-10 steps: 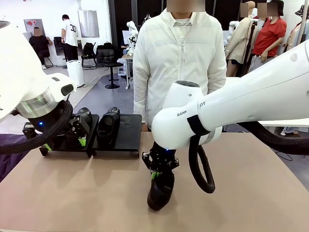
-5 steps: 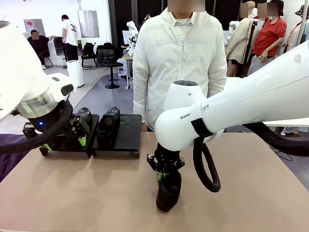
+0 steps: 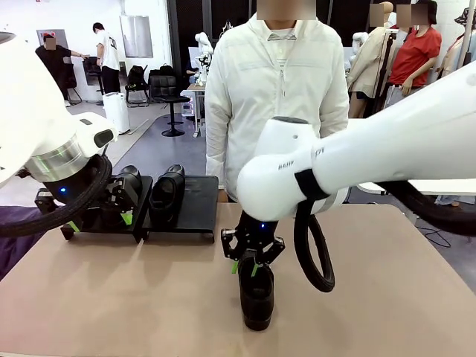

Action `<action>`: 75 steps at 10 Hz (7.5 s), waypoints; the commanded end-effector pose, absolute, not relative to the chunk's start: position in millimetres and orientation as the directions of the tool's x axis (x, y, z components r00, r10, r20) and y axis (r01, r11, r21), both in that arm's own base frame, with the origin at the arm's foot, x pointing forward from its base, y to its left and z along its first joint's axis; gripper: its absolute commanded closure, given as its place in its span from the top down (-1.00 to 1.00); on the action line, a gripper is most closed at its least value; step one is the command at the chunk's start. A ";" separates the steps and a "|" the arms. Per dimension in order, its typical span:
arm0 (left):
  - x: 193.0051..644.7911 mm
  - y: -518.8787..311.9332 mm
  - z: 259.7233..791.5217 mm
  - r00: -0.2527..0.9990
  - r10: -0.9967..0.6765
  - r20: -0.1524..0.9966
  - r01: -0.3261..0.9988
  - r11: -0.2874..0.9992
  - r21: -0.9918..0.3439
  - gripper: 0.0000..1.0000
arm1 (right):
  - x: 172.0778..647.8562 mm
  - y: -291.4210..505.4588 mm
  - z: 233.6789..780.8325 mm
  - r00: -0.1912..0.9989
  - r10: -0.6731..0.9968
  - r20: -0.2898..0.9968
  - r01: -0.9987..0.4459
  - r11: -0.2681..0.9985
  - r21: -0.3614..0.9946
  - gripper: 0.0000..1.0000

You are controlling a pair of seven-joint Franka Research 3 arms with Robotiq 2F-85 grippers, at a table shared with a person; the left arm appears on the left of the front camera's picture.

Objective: Organize the shoes by placing them on the stand.
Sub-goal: Pick up one Shoe and place it in the middle of the table, then place the Shoe from the middle of the table onto the Shoes Stand.

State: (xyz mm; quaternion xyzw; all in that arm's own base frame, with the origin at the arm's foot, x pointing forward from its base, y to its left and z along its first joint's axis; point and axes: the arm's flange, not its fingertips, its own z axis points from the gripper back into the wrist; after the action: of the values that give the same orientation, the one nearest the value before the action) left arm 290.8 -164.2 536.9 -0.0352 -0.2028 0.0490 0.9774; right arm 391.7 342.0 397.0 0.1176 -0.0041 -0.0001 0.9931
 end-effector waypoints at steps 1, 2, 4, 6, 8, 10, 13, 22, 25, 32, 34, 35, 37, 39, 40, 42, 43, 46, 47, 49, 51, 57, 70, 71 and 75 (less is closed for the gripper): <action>290.1 -161.5 536.7 0.915 0.100 0.391 -0.072 0.994 -0.084 1.00 | 377.6 300.6 440.7 0.995 0.075 -0.070 -0.048 0.945 0.324 1.00; 290.1 -161.5 536.7 0.915 0.100 0.391 -0.072 0.994 -0.084 1.00 | 365.9 261.1 469.0 0.988 0.114 -0.104 -0.069 0.929 0.363 1.00; 290.1 -161.5 536.7 0.915 0.100 0.391 -0.072 0.994 -0.084 1.00 | 351.1 174.4 510.2 0.994 0.064 -0.088 -0.023 0.914 0.404 1.00; 290.1 -161.5 536.7 0.915 0.100 0.391 -0.072 0.994 -0.084 1.00 | 335.7 56.7 547.6 0.994 0.051 -0.096 0.010 0.837 0.547 1.00; 290.1 -161.5 536.7 0.915 0.100 0.391 -0.072 0.994 -0.084 1.00 | 332.1 -23.3 558.6 0.997 -0.035 -0.072 0.074 0.750 0.657 1.00; 290.1 -161.5 536.7 0.915 0.100 0.391 -0.072 0.994 -0.084 1.00 | 339.0 -66.6 549.9 0.996 -0.083 -0.028 0.077 0.668 0.740 1.00; 290.1 -161.5 536.7 0.915 0.100 0.391 -0.072 0.994 -0.084 1.00 | 318.2 -76.2 555.8 0.993 -0.102 -0.058 0.113 0.710 0.695 1.00; 299.3 -203.9 547.9 0.905 0.227 0.359 -0.251 0.968 0.020 1.00 | 318.2 -76.2 555.8 0.993 -0.102 -0.058 0.113 0.710 0.695 1.00; 358.9 -383.1 508.8 0.965 0.024 0.260 -0.041 0.997 0.063 1.00 | 318.2 -76.2 555.8 0.993 -0.102 -0.058 0.113 0.710 0.695 1.00; 362.6 -465.0 420.2 0.983 -0.058 0.173 0.051 0.998 0.044 1.00 | 318.2 -76.2 555.8 0.993 -0.102 -0.058 0.113 0.710 0.695 1.00; 385.2 -468.9 381.2 0.993 -0.028 0.114 0.020 0.997 0.073 1.00 | 318.2 -76.2 555.8 0.993 -0.102 -0.058 0.113 0.710 0.695 1.00; 388.6 -458.9 376.9 0.996 -0.017 0.084 0.012 0.998 0.062 1.00 | 318.2 -76.2 555.8 0.993 -0.102 -0.058 0.113 0.710 0.695 1.00; 387.3 -443.8 378.8 0.994 0.012 0.109 -0.020 0.998 0.064 1.00 | 318.2 -76.2 555.8 0.993 -0.102 -0.058 0.113 0.710 0.695 1.00; 390.9 -430.3 374.3 0.995 0.035 0.088 -0.039 0.998 0.043 1.00 | 318.2 -76.2 555.8 0.993 -0.102 -0.058 0.113 0.710 0.695 1.00; 396.0 -426.7 365.2 0.996 0.043 0.073 -0.046 0.998 0.038 1.00 | 318.2 -76.2 555.8 0.993 -0.102 -0.058 0.113 0.710 0.695 1.00; 402.9 -421.9 352.8 0.998 0.035 0.045 -0.036 0.999 0.018 1.00 | 318.2 -76.2 555.8 0.993 -0.102 -0.058 0.113 0.710 0.695 1.00; 405.5 -420.4 350.2 0.998 0.044 0.038 -0.045 0.999 0.020 1.00 | 318.2 -76.2 555.8 0.993 -0.102 -0.058 0.113 0.710 0.695 1.00; 407.6 -420.2 343.8 0.998 0.045 0.034 -0.046 0.998 0.040 -0.40 | 318.2 -76.2 555.8 0.993 -0.102 -0.058 0.113 0.710 0.695 1.00; 407.1 -420.6 344.0 0.998 0.044 0.035 -0.045 0.998 0.038 -1.00 | 318.2 -76.2 555.8 0.993 -0.102 -0.058 0.113 0.710 0.695 1.00; 407.8 -420.7 342.3 0.998 0.046 0.032 -0.047 0.999 0.026 -1.00 | 318.2 -76.2 555.8 0.993 -0.102 -0.058 0.113 0.710 0.695 1.00; 408.1 -422.4 341.5 0.999 0.041 0.031 -0.041 0.999 0.015 -1.00 | 318.2 -76.2 555.8 0.993 -0.102 -0.058 0.113 0.710 0.695 1.00; 405.0 -427.9 359.0 0.997 0.009 0.078 -0.009 1.000 -0.003 -1.00 | 318.2 -76.2 555.8 0.993 -0.102 -0.058 0.113 0.710 0.695 1.00; 358.1 -337.9 469.7 0.821 0.008 0.570 -0.040 0.998 0.043 -1.00 | 318.2 -76.2 555.8 0.993 -0.102 -0.058 0.113 0.710 0.695 1.00; 380.3 -325.7 476.7 0.777 0.033 0.628 -0.077 0.996 0.042 -1.00 | 318.2 -76.2 555.8 0.993 -0.102 -0.058 0.113 0.710 0.695 1.00; 491.4 -275.2 509.7 0.786 -0.051 0.617 0.090 0.995 -0.032 -1.00 | 318.2 -76.2 555.8 0.993 -0.102 -0.058 0.113 0.710 0.695 1.00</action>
State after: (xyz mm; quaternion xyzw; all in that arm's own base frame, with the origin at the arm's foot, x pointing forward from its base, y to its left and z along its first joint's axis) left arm 471.4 -278.0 500.6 -0.0069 -0.3361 -0.0404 0.9409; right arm 318.2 -74.5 554.0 0.3730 0.0101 -0.0676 0.9253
